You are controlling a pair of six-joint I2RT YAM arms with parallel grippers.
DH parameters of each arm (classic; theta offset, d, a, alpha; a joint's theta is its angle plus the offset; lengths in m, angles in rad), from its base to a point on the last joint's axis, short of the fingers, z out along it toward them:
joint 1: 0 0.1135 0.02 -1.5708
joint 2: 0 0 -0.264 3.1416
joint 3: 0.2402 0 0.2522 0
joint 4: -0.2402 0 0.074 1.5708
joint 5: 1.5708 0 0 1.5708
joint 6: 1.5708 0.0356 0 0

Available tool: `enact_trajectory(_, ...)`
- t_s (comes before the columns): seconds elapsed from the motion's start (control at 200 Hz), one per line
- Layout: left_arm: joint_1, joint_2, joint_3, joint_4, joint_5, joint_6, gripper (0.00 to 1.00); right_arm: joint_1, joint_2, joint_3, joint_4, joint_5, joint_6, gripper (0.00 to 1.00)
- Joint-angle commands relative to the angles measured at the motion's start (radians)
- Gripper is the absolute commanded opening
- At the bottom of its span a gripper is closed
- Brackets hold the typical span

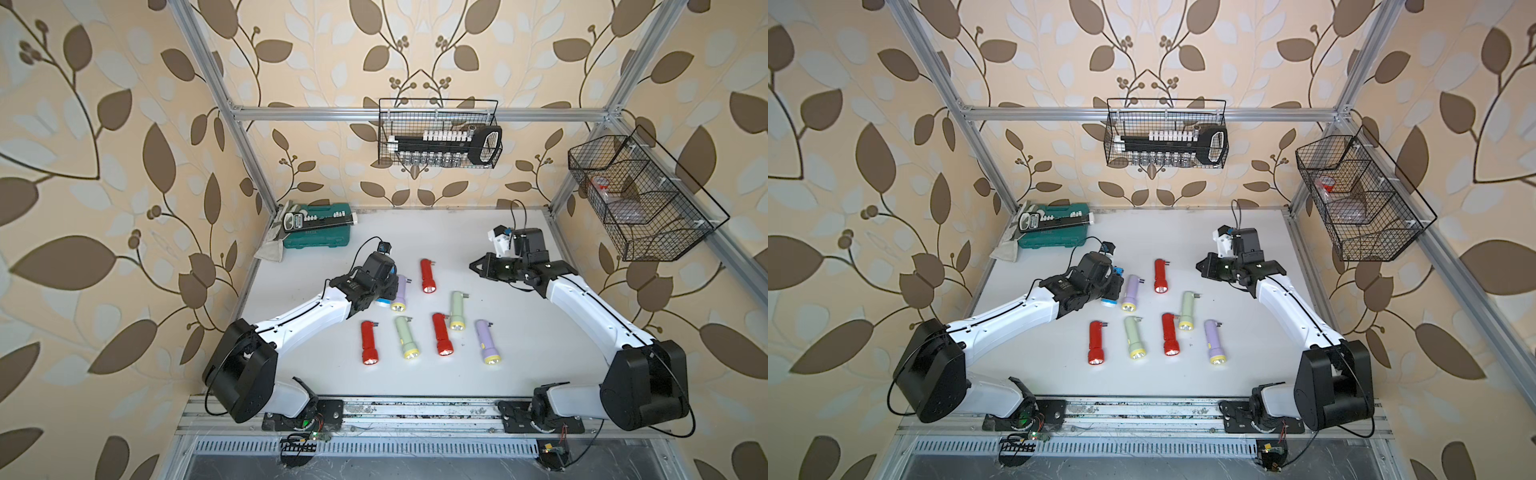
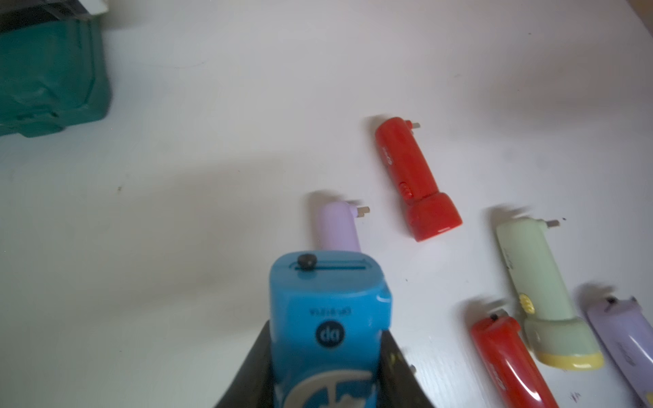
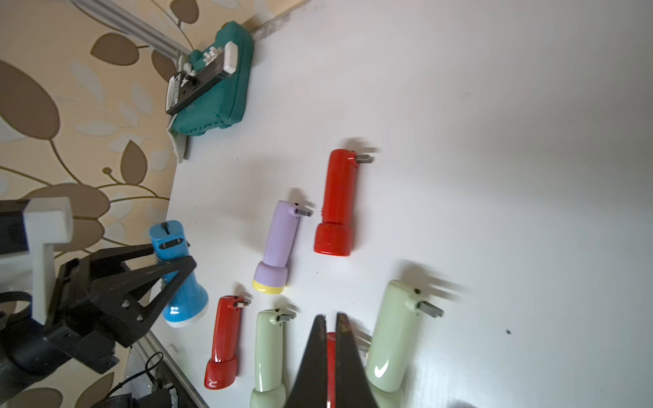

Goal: Close the plug at the bottom of the flashlight
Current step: Place the flashlight at the center of the board.

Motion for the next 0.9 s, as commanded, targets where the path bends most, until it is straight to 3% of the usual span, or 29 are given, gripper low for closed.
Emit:
enact_trajectory(0.0,0.024,0.079,0.14,-0.116,-0.136,0.045,0.0,-0.073,-0.028,-0.054,0.088,-0.117,0.095,0.0)
enact_trajectory(0.095,0.102,0.164,0.234,-0.213,-0.018,-0.024,0.0,-0.078,-0.046,-0.066,0.069,-0.06,0.067,0.0)
enact_trajectory(0.23,0.225,0.267,0.256,-0.166,0.143,-0.085,0.0,-0.081,-0.06,-0.089,0.073,-0.02,0.052,0.01)
enact_trajectory(0.27,0.258,0.305,0.273,-0.167,0.169,-0.099,0.0,-0.081,-0.066,-0.094,0.071,-0.013,0.047,0.06)
enact_trajectory(0.43,0.289,0.458,0.396,-0.231,0.204,-0.085,0.0,-0.08,-0.091,-0.11,0.068,0.031,0.029,0.55)
enact_trajectory(0.45,0.289,0.473,0.411,-0.241,0.201,-0.081,0.0,-0.082,-0.093,-0.111,0.068,0.034,0.027,0.65)
enact_trajectory(0.485,0.289,0.495,0.433,-0.253,0.199,-0.075,0.0,-0.081,-0.096,-0.113,0.068,0.037,0.026,0.94)
enact_trajectory(0.495,0.289,0.5,0.438,-0.257,0.197,-0.073,0.0,-0.08,-0.096,-0.113,0.068,0.037,0.027,0.97)
enact_trajectory(0.6,0.289,0.548,0.488,-0.29,0.191,-0.058,0.0,-0.082,-0.104,-0.131,0.104,0.009,0.036,0.98)
enact_trajectory(0.71,0.293,0.584,0.519,-0.308,0.19,-0.055,0.15,-0.081,-0.104,-0.142,0.123,0.007,0.042,0.98)
enact_trajectory(0.895,0.302,0.656,0.591,-0.374,0.175,-0.043,0.23,-0.079,-0.107,-0.139,0.121,0.013,0.063,0.98)
